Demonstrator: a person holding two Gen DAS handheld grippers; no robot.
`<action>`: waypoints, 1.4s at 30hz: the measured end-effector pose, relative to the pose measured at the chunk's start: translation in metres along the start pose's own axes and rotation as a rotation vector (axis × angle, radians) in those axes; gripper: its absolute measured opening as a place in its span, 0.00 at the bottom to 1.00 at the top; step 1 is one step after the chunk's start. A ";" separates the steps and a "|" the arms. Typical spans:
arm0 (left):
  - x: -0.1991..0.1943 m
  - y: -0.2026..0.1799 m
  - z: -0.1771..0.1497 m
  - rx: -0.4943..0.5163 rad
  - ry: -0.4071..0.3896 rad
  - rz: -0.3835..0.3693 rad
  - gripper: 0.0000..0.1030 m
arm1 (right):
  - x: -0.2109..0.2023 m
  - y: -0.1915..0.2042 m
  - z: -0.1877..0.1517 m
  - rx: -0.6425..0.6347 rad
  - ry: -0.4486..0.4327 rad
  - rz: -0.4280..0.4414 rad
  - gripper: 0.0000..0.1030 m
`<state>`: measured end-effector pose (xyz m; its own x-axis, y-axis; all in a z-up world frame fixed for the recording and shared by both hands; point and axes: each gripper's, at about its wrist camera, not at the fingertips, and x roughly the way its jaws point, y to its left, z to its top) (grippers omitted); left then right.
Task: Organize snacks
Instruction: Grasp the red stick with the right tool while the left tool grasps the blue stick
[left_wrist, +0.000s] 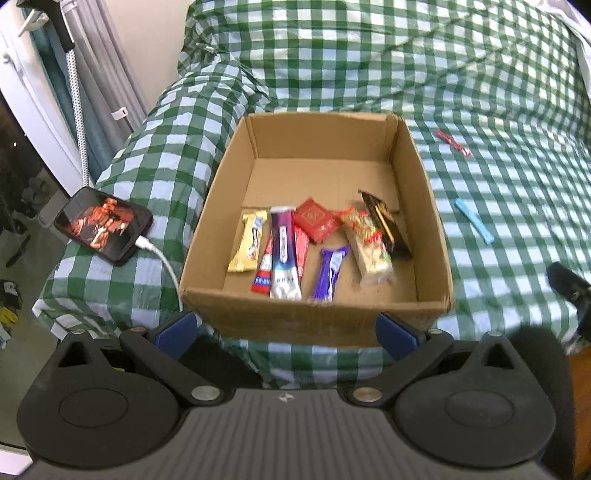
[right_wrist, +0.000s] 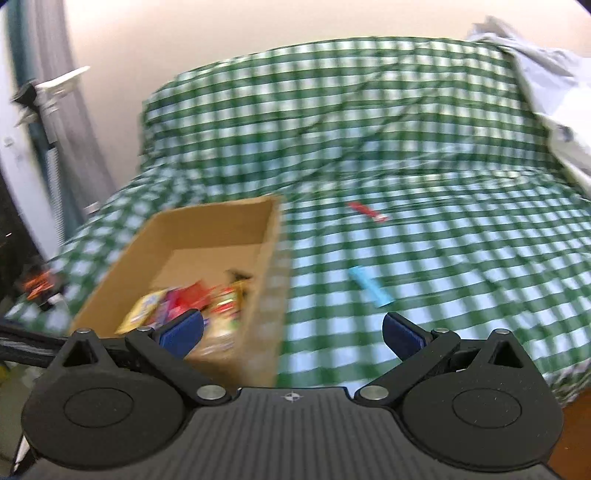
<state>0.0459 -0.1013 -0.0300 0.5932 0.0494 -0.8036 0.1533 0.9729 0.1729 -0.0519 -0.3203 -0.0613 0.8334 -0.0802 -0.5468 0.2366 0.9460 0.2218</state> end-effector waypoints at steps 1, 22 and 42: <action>0.002 0.000 0.005 -0.009 -0.002 0.001 1.00 | 0.007 -0.009 0.004 0.000 -0.007 -0.022 0.99; 0.106 -0.002 0.128 -0.147 0.071 0.074 1.00 | 0.389 -0.115 0.115 -0.128 0.067 -0.065 0.99; 0.111 -0.136 0.197 -0.050 -0.017 -0.209 1.00 | 0.309 -0.198 0.076 -0.112 0.039 -0.196 0.13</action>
<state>0.2469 -0.2729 -0.0309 0.5659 -0.1582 -0.8091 0.2349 0.9717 -0.0257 0.1972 -0.5566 -0.2126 0.7567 -0.2562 -0.6015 0.3334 0.9426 0.0179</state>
